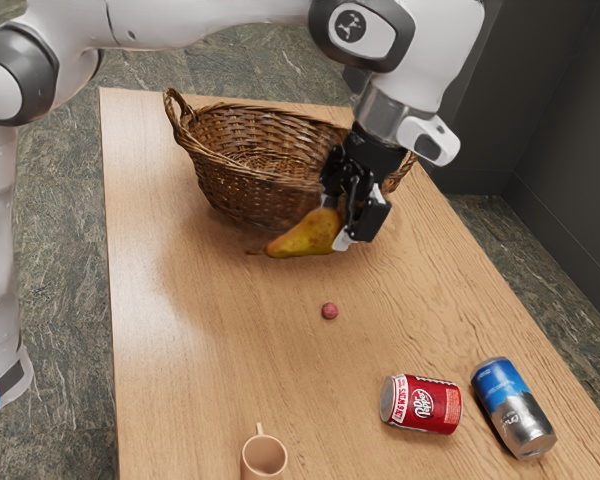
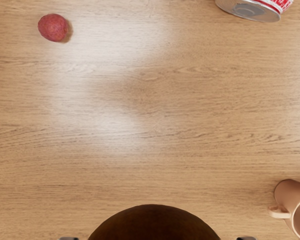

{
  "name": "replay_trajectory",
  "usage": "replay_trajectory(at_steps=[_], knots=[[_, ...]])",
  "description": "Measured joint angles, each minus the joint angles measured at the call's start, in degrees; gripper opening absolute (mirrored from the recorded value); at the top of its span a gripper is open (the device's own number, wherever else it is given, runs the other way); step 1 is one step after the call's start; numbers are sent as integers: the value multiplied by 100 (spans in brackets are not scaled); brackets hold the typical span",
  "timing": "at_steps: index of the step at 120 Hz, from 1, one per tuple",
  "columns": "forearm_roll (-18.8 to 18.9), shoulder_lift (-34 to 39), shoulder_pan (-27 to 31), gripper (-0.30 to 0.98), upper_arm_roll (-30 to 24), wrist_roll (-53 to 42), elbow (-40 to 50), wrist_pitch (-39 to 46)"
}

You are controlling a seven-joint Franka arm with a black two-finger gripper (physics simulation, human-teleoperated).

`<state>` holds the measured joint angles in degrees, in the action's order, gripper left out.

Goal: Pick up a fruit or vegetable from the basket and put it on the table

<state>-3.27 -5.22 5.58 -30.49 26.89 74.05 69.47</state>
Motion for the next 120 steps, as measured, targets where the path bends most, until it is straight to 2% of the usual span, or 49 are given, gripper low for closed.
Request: replay_trajectory(at_steps=[51,91,102,112,120], knots=[[94,-255,64,32,125,297,1133,1217],[29,-280,47,35,390,420,1556,892],[-23,-281,54,49,442,413,1616,892],[-49,-254,54,57,448,402,1596,891],[-59,-67,42,61,400,394,1059,868]])
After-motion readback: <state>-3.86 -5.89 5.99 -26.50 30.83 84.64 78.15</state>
